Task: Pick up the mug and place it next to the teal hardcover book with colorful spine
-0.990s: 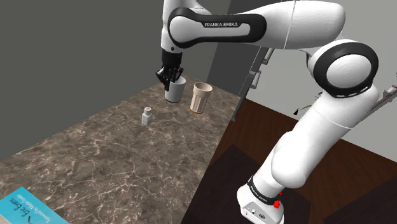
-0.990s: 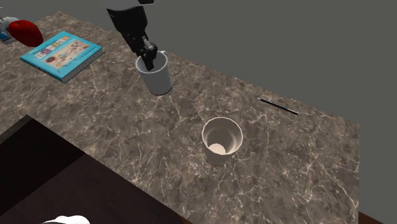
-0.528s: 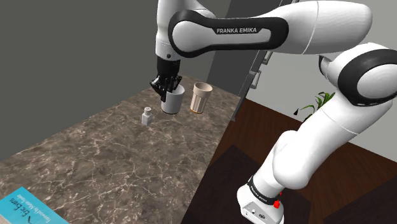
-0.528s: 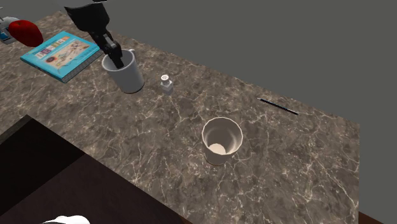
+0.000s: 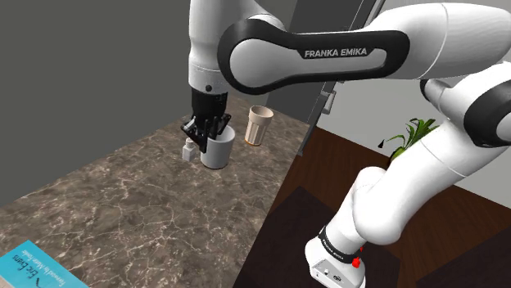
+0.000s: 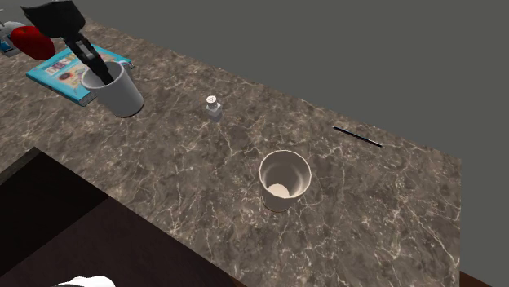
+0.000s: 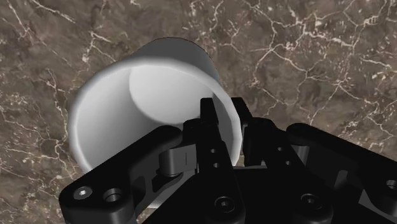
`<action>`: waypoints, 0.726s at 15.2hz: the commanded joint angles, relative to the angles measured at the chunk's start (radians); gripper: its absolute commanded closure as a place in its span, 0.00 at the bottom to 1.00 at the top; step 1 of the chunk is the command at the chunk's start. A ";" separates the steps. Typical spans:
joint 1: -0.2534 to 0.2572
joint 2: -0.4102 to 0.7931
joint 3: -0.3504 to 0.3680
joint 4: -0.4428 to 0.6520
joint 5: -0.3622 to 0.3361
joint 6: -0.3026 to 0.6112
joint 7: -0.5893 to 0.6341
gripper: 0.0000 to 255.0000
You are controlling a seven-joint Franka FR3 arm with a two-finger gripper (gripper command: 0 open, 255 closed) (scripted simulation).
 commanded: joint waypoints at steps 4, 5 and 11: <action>0.051 -0.014 0.073 -0.007 0.025 -0.006 0.116 1.00; 0.061 -0.013 0.088 -0.005 0.029 -0.008 0.140 1.00; 0.118 0.014 0.185 0.034 0.042 -0.020 0.291 1.00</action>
